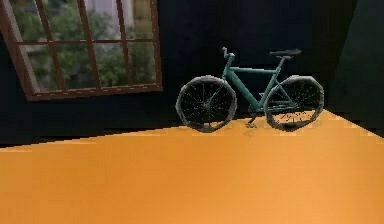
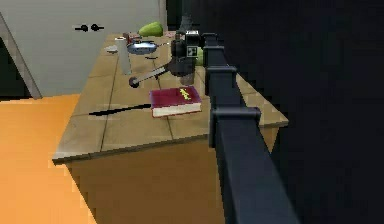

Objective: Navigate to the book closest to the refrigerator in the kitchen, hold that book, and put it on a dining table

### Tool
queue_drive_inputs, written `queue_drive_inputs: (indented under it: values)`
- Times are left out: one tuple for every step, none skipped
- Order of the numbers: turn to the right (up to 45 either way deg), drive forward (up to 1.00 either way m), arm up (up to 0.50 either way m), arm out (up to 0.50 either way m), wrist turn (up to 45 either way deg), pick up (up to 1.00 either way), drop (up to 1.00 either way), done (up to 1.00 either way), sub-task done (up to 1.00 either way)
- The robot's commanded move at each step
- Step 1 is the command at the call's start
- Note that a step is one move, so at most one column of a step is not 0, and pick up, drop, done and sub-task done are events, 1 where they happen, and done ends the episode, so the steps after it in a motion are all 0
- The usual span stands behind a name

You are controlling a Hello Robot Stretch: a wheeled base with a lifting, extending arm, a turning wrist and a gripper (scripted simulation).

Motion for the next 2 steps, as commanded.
queue_drive_inputs:
  values:
    - [0.0,0.00,0.00,0.00,3.0,0.00,0.00,0.00,0.00]
    - [0.0,0.00,-0.14,0.00,0.0,0.00,0.00,0.00,0.00]
